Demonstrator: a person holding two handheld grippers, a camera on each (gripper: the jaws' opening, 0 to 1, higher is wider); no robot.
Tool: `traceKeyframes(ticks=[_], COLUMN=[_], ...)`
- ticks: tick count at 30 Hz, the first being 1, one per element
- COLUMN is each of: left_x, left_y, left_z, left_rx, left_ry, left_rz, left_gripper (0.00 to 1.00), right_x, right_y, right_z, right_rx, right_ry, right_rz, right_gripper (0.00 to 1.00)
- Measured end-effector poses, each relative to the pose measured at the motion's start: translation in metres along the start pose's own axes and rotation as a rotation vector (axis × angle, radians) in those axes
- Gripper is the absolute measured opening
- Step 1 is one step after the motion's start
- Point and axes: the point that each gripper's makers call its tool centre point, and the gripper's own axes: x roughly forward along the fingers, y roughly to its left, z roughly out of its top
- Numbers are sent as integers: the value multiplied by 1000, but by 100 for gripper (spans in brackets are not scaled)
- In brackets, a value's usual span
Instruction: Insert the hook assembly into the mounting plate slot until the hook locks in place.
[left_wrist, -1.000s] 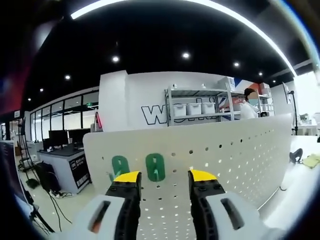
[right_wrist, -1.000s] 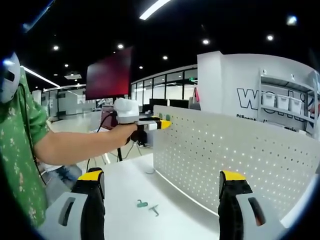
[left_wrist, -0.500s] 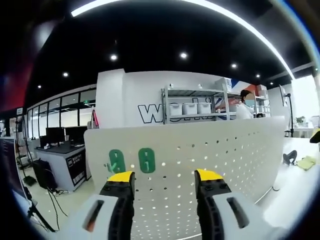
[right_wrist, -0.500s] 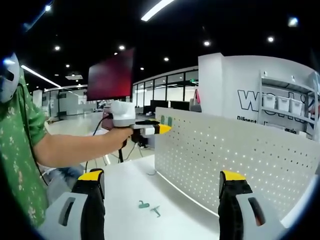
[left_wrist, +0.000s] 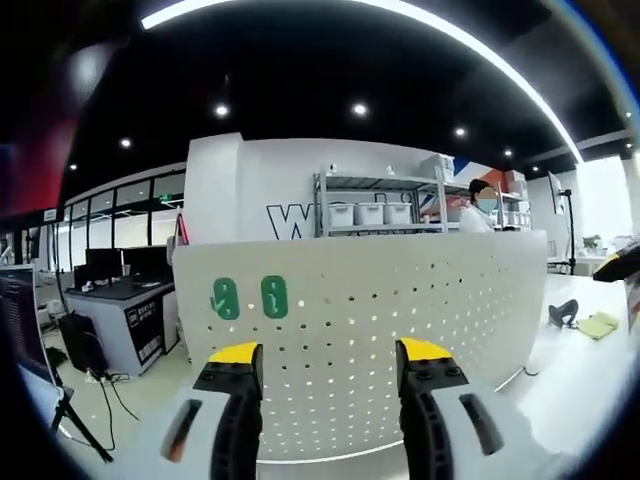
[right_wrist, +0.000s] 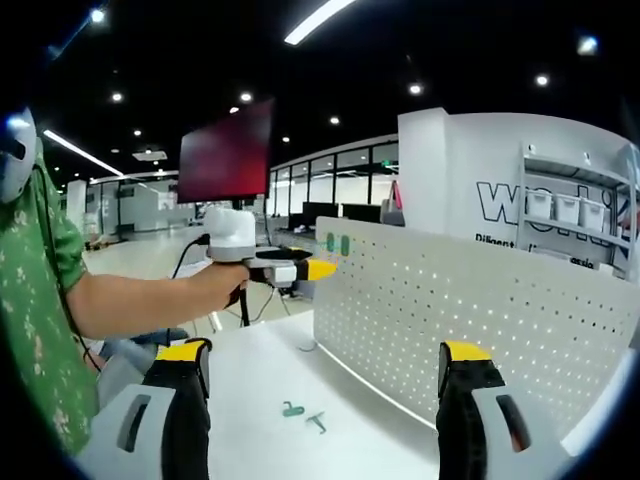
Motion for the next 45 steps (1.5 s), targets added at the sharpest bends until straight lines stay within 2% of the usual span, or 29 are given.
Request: traceKeyframes(ticks=[17, 27, 45], left_x=[-54, -81, -119], left_y=[-18, -27, -33], left_z=[-34, -42, -65], left_rx=[-33, -51, -61], left_ry=[59, 69, 116], left_rz=[-16, -20, -22], left_gripper=[54, 54, 53], right_x=[-15, -31, -44], right_y=[12, 15, 36], right_z=[-3, -6, -28], right_rx=[4, 10, 34], right_ry=[-6, -12, 23], right_rz=[5, -10, 5], right_gripper=[97, 97, 97])
